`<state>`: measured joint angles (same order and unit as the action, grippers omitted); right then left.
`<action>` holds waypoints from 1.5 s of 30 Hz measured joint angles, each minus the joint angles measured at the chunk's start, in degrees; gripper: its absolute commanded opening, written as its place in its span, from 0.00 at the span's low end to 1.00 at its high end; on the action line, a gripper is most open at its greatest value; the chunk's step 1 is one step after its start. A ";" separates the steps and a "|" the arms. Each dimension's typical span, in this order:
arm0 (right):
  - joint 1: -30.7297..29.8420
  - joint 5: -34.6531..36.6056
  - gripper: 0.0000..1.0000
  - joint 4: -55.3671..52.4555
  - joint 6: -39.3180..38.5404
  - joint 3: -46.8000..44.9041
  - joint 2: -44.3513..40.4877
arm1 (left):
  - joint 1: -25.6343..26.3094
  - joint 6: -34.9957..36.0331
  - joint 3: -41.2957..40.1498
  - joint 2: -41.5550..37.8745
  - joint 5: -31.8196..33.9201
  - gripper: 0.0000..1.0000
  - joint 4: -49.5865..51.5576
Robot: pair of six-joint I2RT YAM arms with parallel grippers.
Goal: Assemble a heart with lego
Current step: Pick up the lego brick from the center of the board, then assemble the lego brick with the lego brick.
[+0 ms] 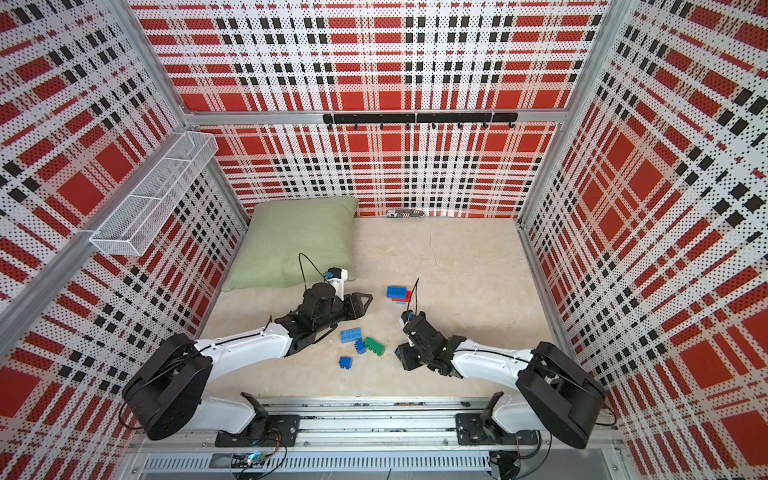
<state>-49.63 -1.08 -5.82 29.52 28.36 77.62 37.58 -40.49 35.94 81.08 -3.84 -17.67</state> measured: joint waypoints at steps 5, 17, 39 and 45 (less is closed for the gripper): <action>-2.32 2.25 0.24 -0.24 -0.59 0.85 1.16 | 0.00 0.04 0.00 -0.20 0.04 0.54 0.37; -6.12 14.05 0.22 -4.68 -12.74 5.62 -12.70 | 0.31 -2.82 -2.21 -8.59 -10.78 0.61 1.05; -12.90 27.45 0.21 5.70 -39.12 3.28 -23.85 | 9.03 1.49 4.74 -7.48 -22.27 0.53 0.52; -13.33 28.00 0.21 6.27 -40.59 2.93 -26.91 | 9.11 3.10 5.38 -7.17 -22.69 0.54 2.14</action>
<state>-62.96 26.92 0.45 -11.07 31.29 50.72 46.70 -37.39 41.32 73.91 -26.52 -15.53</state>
